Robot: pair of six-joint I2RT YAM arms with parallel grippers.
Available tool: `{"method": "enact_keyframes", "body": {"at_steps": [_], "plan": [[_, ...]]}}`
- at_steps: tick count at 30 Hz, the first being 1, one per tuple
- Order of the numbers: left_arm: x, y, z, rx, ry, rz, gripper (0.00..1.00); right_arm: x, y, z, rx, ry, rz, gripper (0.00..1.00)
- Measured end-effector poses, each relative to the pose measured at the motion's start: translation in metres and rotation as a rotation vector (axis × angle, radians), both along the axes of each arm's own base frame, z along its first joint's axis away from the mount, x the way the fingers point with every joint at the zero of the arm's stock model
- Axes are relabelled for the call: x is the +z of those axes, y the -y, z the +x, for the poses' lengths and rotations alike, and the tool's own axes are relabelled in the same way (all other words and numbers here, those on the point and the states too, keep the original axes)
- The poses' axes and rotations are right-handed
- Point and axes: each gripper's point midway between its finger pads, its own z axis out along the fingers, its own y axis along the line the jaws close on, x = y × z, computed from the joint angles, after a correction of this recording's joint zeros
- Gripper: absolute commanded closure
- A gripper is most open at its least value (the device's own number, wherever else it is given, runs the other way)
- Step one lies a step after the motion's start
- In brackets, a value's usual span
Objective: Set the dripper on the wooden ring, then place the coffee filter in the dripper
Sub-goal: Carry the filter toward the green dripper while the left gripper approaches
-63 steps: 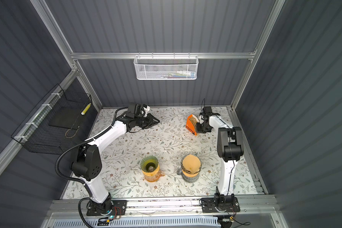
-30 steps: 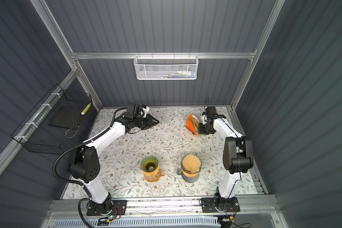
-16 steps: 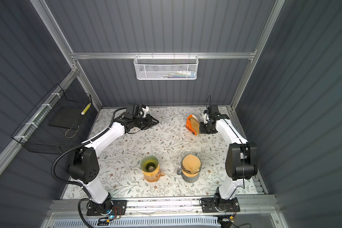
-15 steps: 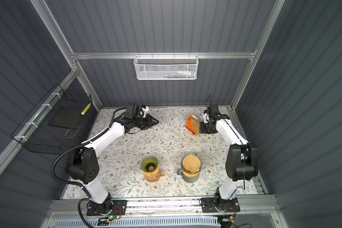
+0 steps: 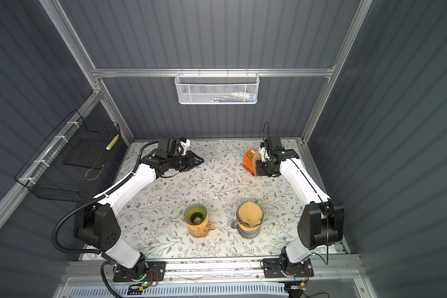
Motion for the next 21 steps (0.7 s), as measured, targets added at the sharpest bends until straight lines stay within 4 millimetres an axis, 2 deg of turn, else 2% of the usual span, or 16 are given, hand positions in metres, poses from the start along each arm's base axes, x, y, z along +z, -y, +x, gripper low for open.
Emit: {"method": "enact_keyframes", "body": {"at_steps": [6,11,21], "plan": [[0.004,-0.013,-0.013,0.017,0.002,0.051,0.75,0.024,-0.029,-0.015,0.071,0.034,-0.004,1.0],[0.017,-0.028,-0.028,0.044,0.02,0.094,0.75,0.044,-0.056,-0.03,0.137,0.057,0.003,1.0],[0.041,-0.065,-0.076,0.096,0.025,0.183,0.75,0.092,-0.105,-0.083,0.278,0.106,0.053,1.0]]}}
